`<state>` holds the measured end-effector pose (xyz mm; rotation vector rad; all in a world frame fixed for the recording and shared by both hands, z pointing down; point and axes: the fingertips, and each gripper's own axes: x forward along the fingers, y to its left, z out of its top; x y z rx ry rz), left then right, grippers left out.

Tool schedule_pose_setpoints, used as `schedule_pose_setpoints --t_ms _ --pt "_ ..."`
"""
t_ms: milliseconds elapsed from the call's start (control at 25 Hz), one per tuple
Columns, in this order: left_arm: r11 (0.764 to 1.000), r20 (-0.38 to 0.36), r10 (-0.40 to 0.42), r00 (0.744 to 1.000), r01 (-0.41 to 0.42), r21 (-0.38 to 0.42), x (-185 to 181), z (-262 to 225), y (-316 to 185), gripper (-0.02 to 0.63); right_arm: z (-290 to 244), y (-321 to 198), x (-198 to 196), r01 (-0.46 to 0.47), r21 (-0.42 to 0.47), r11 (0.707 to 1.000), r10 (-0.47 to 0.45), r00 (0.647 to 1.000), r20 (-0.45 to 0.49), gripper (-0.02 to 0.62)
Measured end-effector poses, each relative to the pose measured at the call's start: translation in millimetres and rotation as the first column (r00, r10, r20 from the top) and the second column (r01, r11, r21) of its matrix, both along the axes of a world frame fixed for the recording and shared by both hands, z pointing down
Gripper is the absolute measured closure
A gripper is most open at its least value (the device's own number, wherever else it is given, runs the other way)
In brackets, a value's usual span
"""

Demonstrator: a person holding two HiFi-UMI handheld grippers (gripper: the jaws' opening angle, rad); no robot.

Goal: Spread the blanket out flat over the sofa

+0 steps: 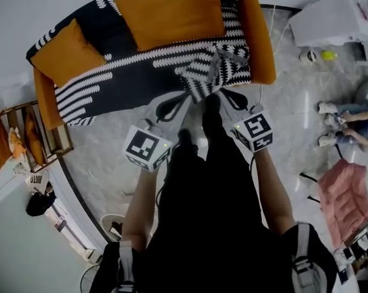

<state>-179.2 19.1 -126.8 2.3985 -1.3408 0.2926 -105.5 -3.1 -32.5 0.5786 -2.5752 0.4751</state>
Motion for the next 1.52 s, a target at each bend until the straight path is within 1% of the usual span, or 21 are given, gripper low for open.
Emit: schedule_pose_setpoints --t_ms 160,280,360,480,600,760,880,1000,1080,1200,1400,1520 --pt "0.999 0.016 -0.041 0.999 0.041 -0.018 -4.3 22.3 -24.6 0.595 39.3 -27.2 -4.9 0.057 -0.020 0.998 -0.058 0.997 -0.045 0.592" --pt "0.998 0.031 -0.063 0.998 0.064 -0.026 -9.4 41.8 -36.0 0.595 70.3 -40.0 -9.9 0.083 -0.033 0.996 -0.085 0.993 -0.076 0.592" --pt "0.997 0.027 -0.072 0.997 0.073 -0.029 -12.5 53.0 -42.1 0.595 94.8 -45.5 -12.9 0.087 -0.050 0.995 -0.092 0.990 -0.108 0.592" --pt "0.994 0.007 -0.090 0.996 0.090 -0.057 -18.4 71.5 -52.7 0.595 133.6 -52.3 -19.2 0.094 -0.086 0.992 -0.107 0.982 -0.155 0.590" --pt "0.992 -0.002 -0.097 0.995 0.096 -0.080 -25.3 96.8 -65.8 0.595 169.9 -62.2 -26.4 0.097 -0.108 0.989 -0.116 0.975 -0.188 0.567" --pt "0.990 0.000 -0.078 0.997 0.077 -0.118 -31.8 140.6 -81.9 0.595 222.6 -74.7 -33.9 0.082 -0.144 0.986 -0.114 0.967 -0.229 0.527" --pt "0.988 -0.001 -0.072 0.997 0.071 -0.136 -37.7 169.0 -94.9 0.595 262.9 -84.2 -40.8 0.081 -0.166 0.983 -0.123 0.957 -0.262 0.511" --pt "0.985 0.001 -0.066 0.998 0.065 -0.158 -40.8 195.8 -101.7 0.595 304.6 -87.3 -45.6 0.094 -0.184 0.978 -0.147 0.943 -0.299 0.482" --pt "0.984 0.001 -0.062 0.998 0.061 -0.168 -41.1 214.3 -104.9 0.595 332.5 -87.9 -47.9 0.114 -0.188 0.975 -0.171 0.931 -0.322 0.476" --pt "0.981 -0.005 -0.057 0.998 0.055 -0.188 -42.3 241.0 -104.6 0.595 370.9 -84.6 -49.5 0.154 -0.193 0.969 -0.217 0.901 -0.375 0.459" --pt "0.969 -0.026 -0.052 0.998 0.044 -0.243 -47.7 290.2 -98.6 0.595 425.5 -72.6 -61.2 0.196 -0.214 0.957 -0.272 0.866 -0.420 0.429" --pt "0.967 -0.042 -0.051 0.998 0.038 -0.253 -45.9 309.5 -98.9 0.595 449.5 -70.7 -63.8 0.223 -0.209 0.952 -0.295 0.846 -0.445 0.423"
